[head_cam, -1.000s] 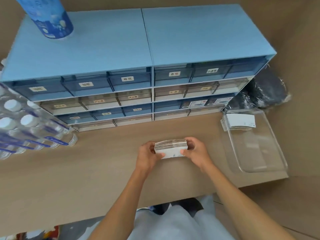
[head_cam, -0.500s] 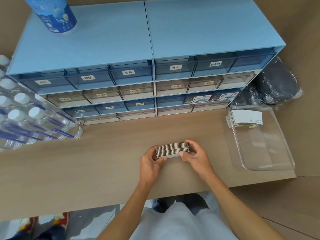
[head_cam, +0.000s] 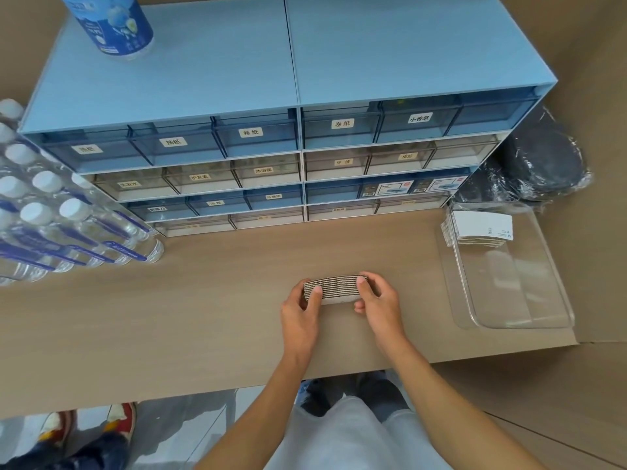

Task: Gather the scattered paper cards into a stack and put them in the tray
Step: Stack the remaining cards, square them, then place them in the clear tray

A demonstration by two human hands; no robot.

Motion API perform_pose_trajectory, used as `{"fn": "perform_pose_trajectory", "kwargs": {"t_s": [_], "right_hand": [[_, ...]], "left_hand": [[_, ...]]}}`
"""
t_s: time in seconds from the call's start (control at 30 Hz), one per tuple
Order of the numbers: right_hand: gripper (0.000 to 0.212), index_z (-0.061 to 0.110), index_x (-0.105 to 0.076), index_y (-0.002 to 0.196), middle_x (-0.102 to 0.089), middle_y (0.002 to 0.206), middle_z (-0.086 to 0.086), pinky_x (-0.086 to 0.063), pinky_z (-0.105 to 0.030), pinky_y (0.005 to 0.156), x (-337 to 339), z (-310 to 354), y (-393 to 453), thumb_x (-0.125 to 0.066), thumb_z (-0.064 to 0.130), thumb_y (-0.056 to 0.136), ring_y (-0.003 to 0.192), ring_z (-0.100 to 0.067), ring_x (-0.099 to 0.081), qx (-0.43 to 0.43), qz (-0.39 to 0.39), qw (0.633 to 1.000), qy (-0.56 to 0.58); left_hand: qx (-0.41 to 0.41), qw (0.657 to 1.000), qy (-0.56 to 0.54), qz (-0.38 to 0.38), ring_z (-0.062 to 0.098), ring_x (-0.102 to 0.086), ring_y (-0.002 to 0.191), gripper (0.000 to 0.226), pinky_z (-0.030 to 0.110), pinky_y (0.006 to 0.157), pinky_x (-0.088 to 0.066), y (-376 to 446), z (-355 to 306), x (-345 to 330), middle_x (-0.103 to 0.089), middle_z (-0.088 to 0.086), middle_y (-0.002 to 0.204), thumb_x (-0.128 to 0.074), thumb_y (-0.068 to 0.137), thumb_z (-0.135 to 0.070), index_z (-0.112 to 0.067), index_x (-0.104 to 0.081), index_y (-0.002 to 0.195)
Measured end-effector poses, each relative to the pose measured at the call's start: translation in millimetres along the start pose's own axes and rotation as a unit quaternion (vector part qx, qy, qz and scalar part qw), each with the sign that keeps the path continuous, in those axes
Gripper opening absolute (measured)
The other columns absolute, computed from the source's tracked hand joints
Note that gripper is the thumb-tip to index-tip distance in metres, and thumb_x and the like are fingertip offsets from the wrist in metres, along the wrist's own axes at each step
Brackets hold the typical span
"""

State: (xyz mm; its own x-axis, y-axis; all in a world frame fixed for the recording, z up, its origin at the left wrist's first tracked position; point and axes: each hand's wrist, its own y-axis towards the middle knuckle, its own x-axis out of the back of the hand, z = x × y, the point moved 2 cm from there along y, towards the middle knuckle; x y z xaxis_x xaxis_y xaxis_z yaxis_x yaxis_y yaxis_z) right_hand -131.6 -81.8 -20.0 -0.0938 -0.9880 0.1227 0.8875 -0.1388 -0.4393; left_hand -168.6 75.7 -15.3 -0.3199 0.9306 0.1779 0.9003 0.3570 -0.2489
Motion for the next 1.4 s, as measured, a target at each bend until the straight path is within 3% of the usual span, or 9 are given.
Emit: {"fn": "perform_pose_trajectory", "kwargs": {"t_s": [0.13, 0.27, 0.43, 0.63, 0.8, 0.97, 1.1, 1.27, 1.4], "right_hand": [[0.012, 0.031, -0.064, 0.096, -0.073, 0.096, -0.002, -0.057, -0.026, 0.056, -5, 0, -1, -0.055, 0.039, 0.095, 0.057, -0.009, -0.063, -0.012, 0.003, 1.0, 0.01], [0.014, 0.026, -0.06, 0.099, -0.072, 0.096, -0.007, -0.057, -0.029, 0.051, -11, 1, -1, -0.051, 0.038, 0.098, 0.056, -0.019, -0.068, -0.041, 0.017, 0.997, 0.063], [0.027, 0.028, -0.058, 0.119, -0.077, 0.089, -0.005, -0.058, -0.029, 0.053, -20, -2, -6, -0.048, 0.043, 0.099, 0.061, -0.023, -0.071, -0.059, 0.018, 0.991, 0.118], [0.028, 0.02, -0.064, 0.106, -0.077, 0.084, -0.004, -0.057, -0.029, 0.051, -20, -2, -5, -0.048, 0.041, 0.099, 0.058, -0.023, -0.07, -0.047, 0.005, 0.994, 0.104], [0.029, 0.017, -0.064, 0.103, -0.075, 0.085, -0.008, -0.057, -0.029, 0.05, -22, -4, -4, -0.047, 0.04, 0.099, 0.057, -0.023, -0.069, -0.039, -0.003, 0.995, 0.088], [0.026, 0.02, -0.064, 0.098, -0.073, 0.081, -0.004, -0.056, -0.028, 0.047, -21, -3, -4, -0.046, 0.038, 0.1, 0.053, -0.021, -0.067, -0.028, -0.005, 0.997, 0.072], [0.027, 0.021, -0.065, 0.097, -0.072, 0.083, -0.009, -0.055, -0.029, 0.048, -18, -6, -3, -0.046, 0.04, 0.1, 0.054, -0.02, -0.066, -0.019, -0.004, 0.999, 0.035], [0.03, 0.017, -0.068, 0.096, -0.07, 0.092, 0.002, -0.052, -0.04, 0.08, -14, -4, 0, -0.044, 0.035, 0.1, 0.084, -0.016, -0.061, 0.075, -0.058, 0.982, -0.163], [0.026, 0.006, -0.069, 0.1, -0.068, 0.101, -0.007, -0.044, -0.044, 0.091, -18, -1, 0, -0.047, 0.019, 0.101, 0.091, -0.015, -0.046, 0.141, -0.103, 0.955, -0.24]], "left_hand": [[0.009, 0.999, -0.023, -0.021, 0.0, -0.068, 0.09, 0.017, 0.012, 0.076, -0.052, 0, 5, -4, -0.074, -0.013, 0.097, -0.057, 0.097, -0.033, -0.028, -0.067, 0.109], [0.02, 0.999, -0.037, -0.034, -0.004, -0.066, 0.09, 0.012, 0.007, 0.075, -0.048, 0, 4, -9, -0.071, -0.009, 0.1, -0.055, 0.099, -0.028, -0.03, -0.062, 0.109], [0.021, 0.999, -0.04, -0.026, 0.001, -0.066, 0.094, 0.016, 0.011, 0.08, -0.049, 1, 9, -8, -0.072, -0.007, 0.102, -0.055, 0.1, -0.028, -0.024, -0.064, 0.112], [0.025, 0.998, -0.044, -0.041, -0.001, -0.065, 0.095, 0.015, 0.009, 0.08, -0.048, 0, 8, -12, -0.071, -0.009, 0.101, -0.053, 0.1, -0.022, -0.024, -0.065, 0.11], [0.064, 0.995, -0.064, -0.046, -0.013, -0.054, 0.109, 0.026, 0.009, 0.094, -0.04, 3, 8, -19, -0.06, -0.013, 0.123, -0.046, 0.103, -0.014, -0.018, -0.055, 0.127], [0.057, 0.995, -0.067, -0.044, -0.012, -0.054, 0.104, 0.024, 0.002, 0.086, -0.04, 4, 9, -22, -0.059, -0.016, 0.117, -0.042, 0.104, -0.019, -0.02, -0.055, 0.124], [0.05, 0.993, -0.075, -0.075, -0.008, -0.057, 0.085, 0.022, 0.005, 0.074, -0.043, 10, 6, -23, -0.064, -0.006, 0.098, -0.042, 0.105, -0.023, -0.016, -0.062, 0.106], [0.036, 0.995, -0.055, -0.073, -0.009, -0.058, 0.094, 0.026, 0.005, 0.083, -0.041, 17, 7, -26, -0.066, -0.004, 0.105, -0.037, 0.105, -0.016, -0.007, -0.061, 0.101], [0.031, 0.994, -0.06, -0.085, -0.01, -0.058, 0.092, 0.028, 0.005, 0.083, -0.041, 15, 6, -31, -0.064, -0.001, 0.1, -0.035, 0.107, -0.017, -0.009, -0.059, 0.097]]}}
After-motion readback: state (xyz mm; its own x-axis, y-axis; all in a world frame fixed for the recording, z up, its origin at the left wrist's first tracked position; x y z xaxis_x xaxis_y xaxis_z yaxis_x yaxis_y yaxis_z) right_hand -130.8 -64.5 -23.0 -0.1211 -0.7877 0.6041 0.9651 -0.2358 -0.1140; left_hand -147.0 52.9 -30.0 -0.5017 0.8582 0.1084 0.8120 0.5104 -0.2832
